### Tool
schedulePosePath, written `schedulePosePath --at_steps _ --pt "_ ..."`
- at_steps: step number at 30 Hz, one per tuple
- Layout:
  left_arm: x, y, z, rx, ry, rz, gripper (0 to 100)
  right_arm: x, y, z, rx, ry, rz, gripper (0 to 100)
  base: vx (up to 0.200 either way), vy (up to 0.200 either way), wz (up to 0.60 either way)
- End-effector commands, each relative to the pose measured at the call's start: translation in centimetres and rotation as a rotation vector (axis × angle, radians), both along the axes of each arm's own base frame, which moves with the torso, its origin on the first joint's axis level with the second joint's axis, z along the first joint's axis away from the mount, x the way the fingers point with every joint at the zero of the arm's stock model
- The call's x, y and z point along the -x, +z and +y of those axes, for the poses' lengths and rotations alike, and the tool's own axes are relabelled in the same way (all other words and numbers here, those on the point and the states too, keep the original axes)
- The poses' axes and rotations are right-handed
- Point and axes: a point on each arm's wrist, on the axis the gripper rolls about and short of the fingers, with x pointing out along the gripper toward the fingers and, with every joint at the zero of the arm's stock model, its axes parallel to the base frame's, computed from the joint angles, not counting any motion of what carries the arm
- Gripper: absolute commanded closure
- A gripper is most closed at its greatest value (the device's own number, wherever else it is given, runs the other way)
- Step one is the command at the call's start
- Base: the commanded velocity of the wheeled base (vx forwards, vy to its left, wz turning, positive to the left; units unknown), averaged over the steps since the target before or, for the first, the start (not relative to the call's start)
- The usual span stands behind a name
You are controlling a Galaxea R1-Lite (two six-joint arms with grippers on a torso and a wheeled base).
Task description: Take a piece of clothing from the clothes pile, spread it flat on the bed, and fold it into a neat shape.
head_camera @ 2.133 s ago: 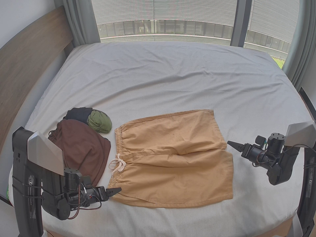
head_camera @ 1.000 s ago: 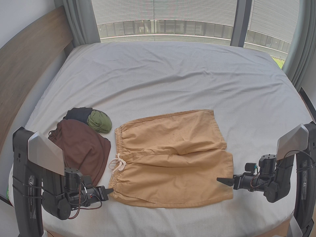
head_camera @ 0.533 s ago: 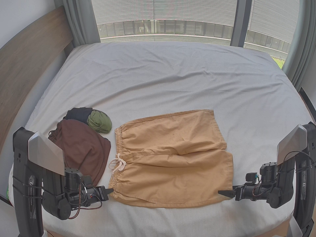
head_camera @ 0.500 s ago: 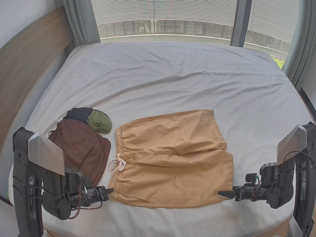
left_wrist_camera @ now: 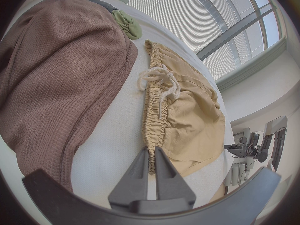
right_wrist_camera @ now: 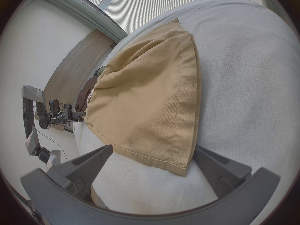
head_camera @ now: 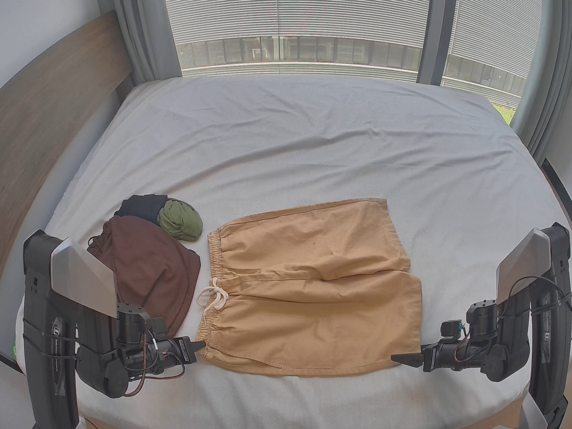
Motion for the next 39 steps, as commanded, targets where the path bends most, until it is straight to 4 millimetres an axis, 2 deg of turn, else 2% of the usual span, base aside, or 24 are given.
schedulePosePath --at_steps 1,2,3,20,29,39 --pt "0.0 0.0 0.0 0.000 0.000 0.001 100 0.1 -0.1 0.0 0.001 -0.001 0.006 0 0.000 0.000 0.00" --pt "0.0 0.0 0.0 0.000 -0.001 0.001 100 0.1 -0.1 -0.1 0.000 -0.001 0.004 0 0.000 0.000 0.00" --pt "0.0 0.0 0.0 0.000 -0.001 0.001 100 0.1 -0.1 -0.1 0.001 -0.002 0.006 100 0.000 0.000 0.00" --pt "0.1 0.1 0.2 0.006 0.002 0.005 100 0.1 0.2 -0.4 0.001 -0.015 0.001 100 0.000 0.000 0.00" --pt "2.0 1.4 0.5 0.046 -0.063 0.039 100 1.2 1.1 -0.2 0.002 -0.006 0.017 100 0.000 0.000 0.00" --pt "2.5 1.2 1.1 0.013 -0.065 0.049 100 2.9 1.3 -0.5 0.037 0.023 0.047 100 0.000 0.000 0.00"
